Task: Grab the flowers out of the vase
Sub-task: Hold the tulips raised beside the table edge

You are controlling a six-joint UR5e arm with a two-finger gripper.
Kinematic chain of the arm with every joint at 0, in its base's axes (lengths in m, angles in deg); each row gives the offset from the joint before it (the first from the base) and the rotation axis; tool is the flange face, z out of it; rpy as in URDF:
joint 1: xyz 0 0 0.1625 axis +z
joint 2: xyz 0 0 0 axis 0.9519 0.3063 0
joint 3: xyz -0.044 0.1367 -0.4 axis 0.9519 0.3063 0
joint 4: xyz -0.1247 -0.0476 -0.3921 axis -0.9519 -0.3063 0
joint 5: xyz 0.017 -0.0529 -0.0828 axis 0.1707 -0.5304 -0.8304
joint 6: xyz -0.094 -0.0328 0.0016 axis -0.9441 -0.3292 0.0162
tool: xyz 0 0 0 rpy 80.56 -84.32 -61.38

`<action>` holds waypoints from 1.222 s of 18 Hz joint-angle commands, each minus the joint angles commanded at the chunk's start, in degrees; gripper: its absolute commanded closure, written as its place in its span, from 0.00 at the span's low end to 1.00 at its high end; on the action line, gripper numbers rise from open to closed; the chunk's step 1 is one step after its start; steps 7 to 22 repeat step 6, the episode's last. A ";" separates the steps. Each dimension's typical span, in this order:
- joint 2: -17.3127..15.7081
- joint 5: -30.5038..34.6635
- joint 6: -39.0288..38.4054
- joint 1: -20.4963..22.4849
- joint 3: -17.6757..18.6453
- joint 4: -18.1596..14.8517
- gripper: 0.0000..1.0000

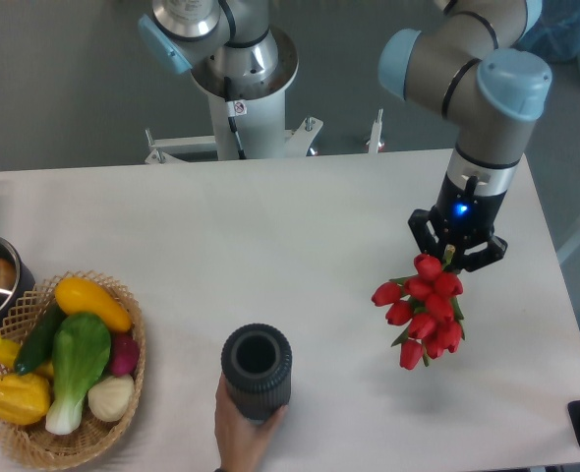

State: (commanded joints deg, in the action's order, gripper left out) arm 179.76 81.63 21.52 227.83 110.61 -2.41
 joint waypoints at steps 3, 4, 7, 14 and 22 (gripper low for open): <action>0.79 6.78 0.18 -3.96 -0.09 -0.44 1.00; 0.88 6.96 0.27 -4.05 -0.09 -0.35 1.00; 0.79 7.58 1.31 -4.40 -0.17 -0.18 1.00; 0.79 7.58 1.31 -4.40 -0.17 -0.18 1.00; 0.79 7.58 1.31 -4.40 -0.17 -0.18 1.00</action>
